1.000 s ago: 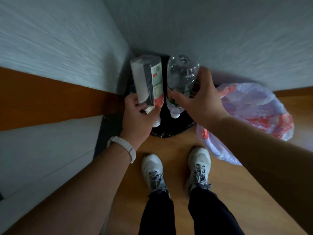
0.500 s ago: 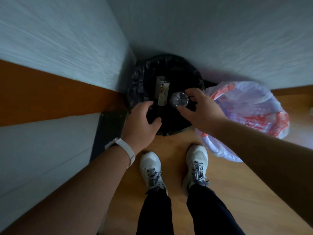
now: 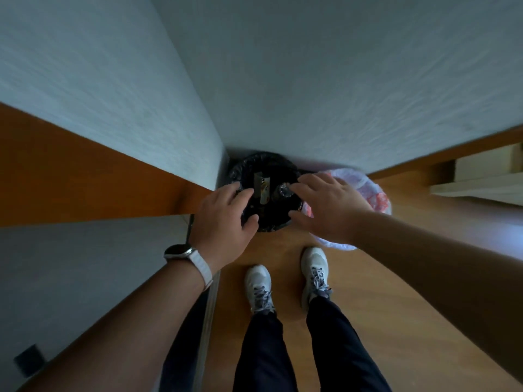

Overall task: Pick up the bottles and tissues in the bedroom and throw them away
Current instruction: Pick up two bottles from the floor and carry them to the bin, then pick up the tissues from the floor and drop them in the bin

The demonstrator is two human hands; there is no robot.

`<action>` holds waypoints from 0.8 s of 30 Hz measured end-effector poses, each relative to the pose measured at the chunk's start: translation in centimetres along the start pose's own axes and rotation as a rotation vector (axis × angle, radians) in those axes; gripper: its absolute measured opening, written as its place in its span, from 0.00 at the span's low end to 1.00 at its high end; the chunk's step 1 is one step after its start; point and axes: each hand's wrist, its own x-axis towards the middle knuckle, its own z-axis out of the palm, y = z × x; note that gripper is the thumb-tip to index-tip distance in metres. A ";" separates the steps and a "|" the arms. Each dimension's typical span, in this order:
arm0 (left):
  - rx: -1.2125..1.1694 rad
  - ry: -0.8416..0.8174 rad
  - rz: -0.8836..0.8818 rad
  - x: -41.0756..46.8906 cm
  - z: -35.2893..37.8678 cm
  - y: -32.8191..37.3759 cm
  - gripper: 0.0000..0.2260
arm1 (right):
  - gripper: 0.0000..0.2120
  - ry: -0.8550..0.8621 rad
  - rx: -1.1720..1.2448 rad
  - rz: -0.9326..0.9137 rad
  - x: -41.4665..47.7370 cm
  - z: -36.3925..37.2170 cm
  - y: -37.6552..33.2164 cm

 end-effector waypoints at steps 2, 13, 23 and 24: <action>0.055 0.018 0.055 -1.1 -3.4 1.6 0.22 | 0.32 0.013 -0.049 -0.006 -2.8 -3.4 -1.3; 0.216 0.105 0.333 -6.3 -18.4 12.4 0.22 | 0.30 0.160 -0.132 0.112 -17.3 -17.7 -5.2; 0.247 0.154 0.642 -6.4 -23.7 24.8 0.21 | 0.23 0.413 -0.079 0.358 -31.2 -21.6 -2.1; 0.260 0.159 0.672 -6.3 -23.9 26.4 0.21 | 0.22 0.436 -0.068 0.387 -32.8 -21.6 -1.4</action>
